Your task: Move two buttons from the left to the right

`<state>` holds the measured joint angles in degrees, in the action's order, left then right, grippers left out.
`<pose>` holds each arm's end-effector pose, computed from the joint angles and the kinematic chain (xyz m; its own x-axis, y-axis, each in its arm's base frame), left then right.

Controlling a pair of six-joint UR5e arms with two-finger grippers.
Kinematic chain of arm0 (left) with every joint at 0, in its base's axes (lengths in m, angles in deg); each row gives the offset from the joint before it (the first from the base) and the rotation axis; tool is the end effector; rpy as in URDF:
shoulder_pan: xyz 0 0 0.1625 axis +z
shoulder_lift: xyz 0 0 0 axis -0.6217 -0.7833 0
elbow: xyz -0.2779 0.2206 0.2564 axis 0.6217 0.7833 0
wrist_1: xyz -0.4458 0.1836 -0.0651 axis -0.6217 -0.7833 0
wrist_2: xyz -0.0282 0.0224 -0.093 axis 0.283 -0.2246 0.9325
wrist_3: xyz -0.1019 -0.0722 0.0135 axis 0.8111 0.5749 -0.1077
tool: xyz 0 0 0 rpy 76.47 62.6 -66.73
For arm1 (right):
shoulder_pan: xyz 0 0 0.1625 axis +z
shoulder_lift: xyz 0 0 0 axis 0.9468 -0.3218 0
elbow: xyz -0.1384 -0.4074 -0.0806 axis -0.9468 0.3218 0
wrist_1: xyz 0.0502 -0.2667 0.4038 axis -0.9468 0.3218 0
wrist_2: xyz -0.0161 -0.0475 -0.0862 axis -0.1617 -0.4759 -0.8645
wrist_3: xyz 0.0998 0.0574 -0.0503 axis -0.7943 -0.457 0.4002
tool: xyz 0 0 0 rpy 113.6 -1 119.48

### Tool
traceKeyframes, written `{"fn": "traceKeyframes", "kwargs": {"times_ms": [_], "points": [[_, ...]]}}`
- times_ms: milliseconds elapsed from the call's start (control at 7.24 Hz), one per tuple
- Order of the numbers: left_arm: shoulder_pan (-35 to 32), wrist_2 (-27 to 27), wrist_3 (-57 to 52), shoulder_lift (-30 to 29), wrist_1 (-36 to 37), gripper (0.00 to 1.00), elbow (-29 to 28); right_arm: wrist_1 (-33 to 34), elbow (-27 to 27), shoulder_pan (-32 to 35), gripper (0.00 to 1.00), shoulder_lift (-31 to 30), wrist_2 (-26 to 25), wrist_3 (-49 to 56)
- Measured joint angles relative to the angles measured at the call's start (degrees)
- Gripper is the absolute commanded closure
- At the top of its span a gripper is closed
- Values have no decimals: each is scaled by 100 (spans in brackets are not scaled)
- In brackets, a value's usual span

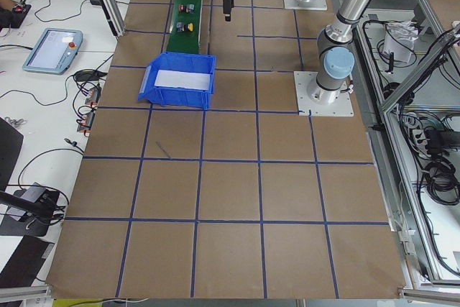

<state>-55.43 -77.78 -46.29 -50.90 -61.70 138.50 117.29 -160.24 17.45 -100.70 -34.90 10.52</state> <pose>-0.1581 -0.5282 0.4591 -0.9879 0.1286 -0.0867 0.1251 0.9911 0.0449 0.1256 -0.5654 0.4722 -0.9799 0.1968 -0.0337 0.1953 0.9798 0.0426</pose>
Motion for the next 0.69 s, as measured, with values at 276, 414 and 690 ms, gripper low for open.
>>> {"fn": "traceKeyframes", "kwargs": {"times_ms": [276,414,690], "points": [[0,-6,0,3,0,0,0,2,2,0,0,0,8,12],[2,-9,-3,6,0,0,0,5,4,0,0,1,15,21],[2,-14,-8,8,-2,0,0,100,43,-17,0,84,5,71]]}}
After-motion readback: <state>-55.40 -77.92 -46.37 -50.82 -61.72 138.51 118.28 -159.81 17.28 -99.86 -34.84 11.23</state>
